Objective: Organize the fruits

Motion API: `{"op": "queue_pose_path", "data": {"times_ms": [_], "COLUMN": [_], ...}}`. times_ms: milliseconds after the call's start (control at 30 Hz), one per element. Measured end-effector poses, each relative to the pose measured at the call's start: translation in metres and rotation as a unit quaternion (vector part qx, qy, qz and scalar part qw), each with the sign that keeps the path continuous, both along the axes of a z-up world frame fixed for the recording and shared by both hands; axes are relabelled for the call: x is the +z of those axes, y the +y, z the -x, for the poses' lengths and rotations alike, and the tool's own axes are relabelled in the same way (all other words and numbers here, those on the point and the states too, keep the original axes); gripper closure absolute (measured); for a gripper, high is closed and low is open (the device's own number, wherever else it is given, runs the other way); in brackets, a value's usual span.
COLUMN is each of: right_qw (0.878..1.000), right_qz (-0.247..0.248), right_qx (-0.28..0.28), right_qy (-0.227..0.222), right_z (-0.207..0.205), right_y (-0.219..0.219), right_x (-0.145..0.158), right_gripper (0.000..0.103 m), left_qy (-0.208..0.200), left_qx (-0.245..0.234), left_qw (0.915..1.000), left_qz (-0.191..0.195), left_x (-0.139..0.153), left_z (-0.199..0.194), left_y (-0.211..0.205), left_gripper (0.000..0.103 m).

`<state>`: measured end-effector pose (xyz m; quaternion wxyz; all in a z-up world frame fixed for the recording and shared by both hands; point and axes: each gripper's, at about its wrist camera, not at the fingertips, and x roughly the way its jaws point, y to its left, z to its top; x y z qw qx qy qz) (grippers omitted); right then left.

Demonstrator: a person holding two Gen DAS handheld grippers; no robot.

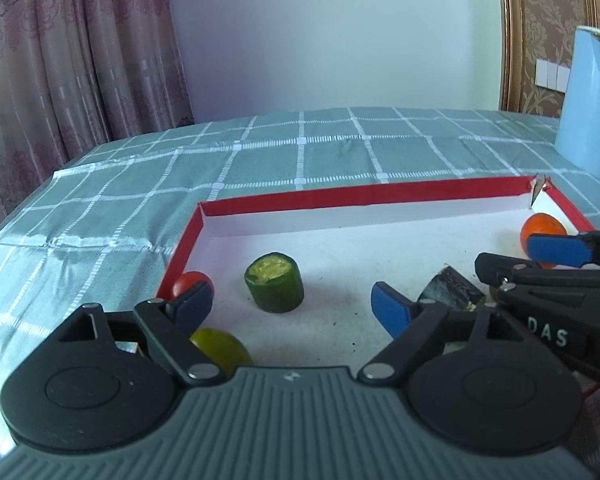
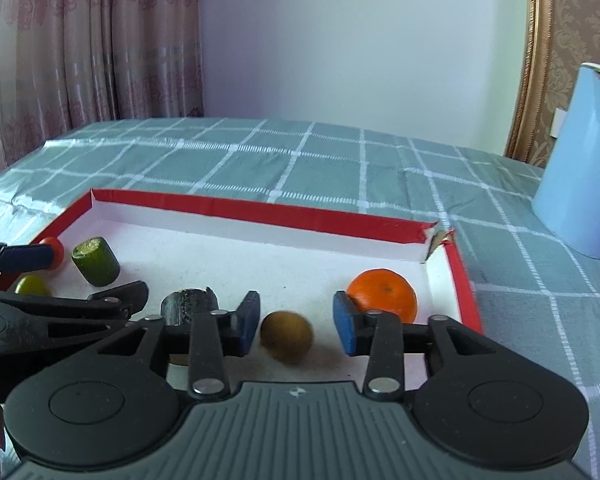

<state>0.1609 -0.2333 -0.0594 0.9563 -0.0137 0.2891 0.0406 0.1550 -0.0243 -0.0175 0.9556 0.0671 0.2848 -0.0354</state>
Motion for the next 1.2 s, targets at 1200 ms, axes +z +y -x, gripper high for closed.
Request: {"op": "queue_pose_path", "data": {"times_ms": [1200], "right_qw": [0.989], "right_qz": [-0.072], "right_qx": [-0.061], "right_qy": [-0.112], "right_z": [0.118], "right_y": [-0.037], "right_x": [0.005], "right_gripper": [0.018], "left_qy": [-0.009], "left_qx": [0.038], "left_qw": [0.999], "left_qz": [0.02], "left_x": [0.009], "left_z": [0.102], "left_y": [0.034], "left_gripper": [0.0]}}
